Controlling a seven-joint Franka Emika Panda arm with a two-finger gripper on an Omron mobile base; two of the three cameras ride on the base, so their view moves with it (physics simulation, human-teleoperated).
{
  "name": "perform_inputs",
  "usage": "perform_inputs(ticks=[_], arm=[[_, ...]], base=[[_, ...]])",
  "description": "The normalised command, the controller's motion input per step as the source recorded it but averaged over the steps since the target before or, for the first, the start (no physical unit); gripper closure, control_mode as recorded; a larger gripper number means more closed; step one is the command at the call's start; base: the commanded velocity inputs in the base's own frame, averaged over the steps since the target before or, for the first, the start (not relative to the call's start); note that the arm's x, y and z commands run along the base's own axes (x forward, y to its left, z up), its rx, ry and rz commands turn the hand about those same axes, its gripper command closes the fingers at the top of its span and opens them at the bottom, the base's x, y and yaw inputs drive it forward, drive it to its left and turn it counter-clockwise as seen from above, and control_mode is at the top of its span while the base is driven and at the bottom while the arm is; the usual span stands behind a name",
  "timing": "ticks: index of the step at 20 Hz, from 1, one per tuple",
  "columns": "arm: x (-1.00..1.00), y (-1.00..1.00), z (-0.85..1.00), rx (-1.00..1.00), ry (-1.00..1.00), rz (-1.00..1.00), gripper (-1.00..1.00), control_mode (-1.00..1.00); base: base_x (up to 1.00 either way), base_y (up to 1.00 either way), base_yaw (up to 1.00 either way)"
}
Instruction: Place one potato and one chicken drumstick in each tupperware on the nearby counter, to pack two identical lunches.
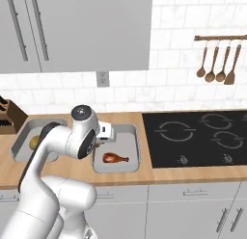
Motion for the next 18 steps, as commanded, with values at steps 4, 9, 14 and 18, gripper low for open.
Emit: perform_inputs(ticks=[4, 9, 14, 18], arm=[[0.67, -0.29, -0.50, 0.00, 0.05, 0.00, 1.00, -1.00], [0.57, -0.09, -0.36, 0.00, 0.10, 0.00, 1.00, -1.00], [0.50, -0.11, -0.27, 0.00, 0.10, 0.00, 1.00, -1.00], [0.51, -0.10, -0.31, 0.00, 0.03, 0.00, 1.00, -1.00]], base=[[0.00, 0.00, 0.00], [0.00, 0.00, 0.00], [0.00, 0.00, 0.00], [0.00, 0.00, 0.00]])
